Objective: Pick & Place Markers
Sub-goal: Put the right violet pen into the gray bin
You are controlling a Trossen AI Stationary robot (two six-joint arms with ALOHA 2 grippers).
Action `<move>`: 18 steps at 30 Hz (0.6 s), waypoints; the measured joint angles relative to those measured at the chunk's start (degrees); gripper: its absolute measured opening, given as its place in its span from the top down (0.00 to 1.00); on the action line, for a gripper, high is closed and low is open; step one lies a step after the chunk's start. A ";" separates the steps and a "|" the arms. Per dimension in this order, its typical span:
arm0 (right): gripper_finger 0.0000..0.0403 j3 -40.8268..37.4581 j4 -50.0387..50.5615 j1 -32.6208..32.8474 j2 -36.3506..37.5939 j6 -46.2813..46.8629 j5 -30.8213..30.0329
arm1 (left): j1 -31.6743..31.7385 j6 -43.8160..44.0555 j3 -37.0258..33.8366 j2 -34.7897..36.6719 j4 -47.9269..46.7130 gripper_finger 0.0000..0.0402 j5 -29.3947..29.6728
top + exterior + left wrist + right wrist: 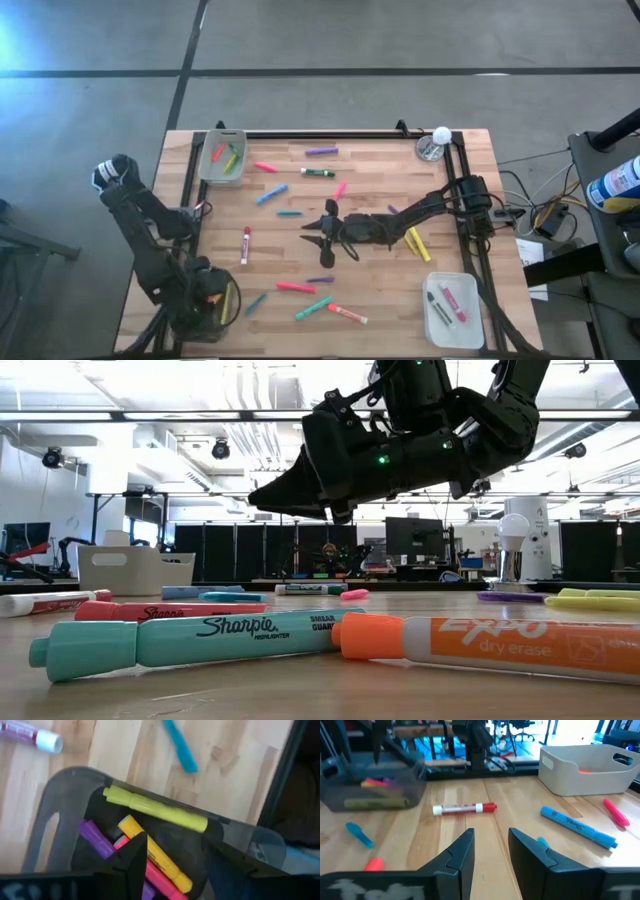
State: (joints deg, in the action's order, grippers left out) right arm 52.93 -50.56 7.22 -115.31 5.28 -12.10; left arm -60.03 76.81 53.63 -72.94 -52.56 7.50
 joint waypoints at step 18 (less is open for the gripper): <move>0.72 -0.04 42.71 2.23 22.34 12.07 -11.29 | 30.64 -66.66 -14.71 6.31 49.87 0.99 0.44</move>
State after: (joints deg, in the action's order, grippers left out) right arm 52.88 -7.85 9.46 -92.97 17.35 -23.38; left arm -29.39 10.14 38.92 -66.63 -2.69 7.94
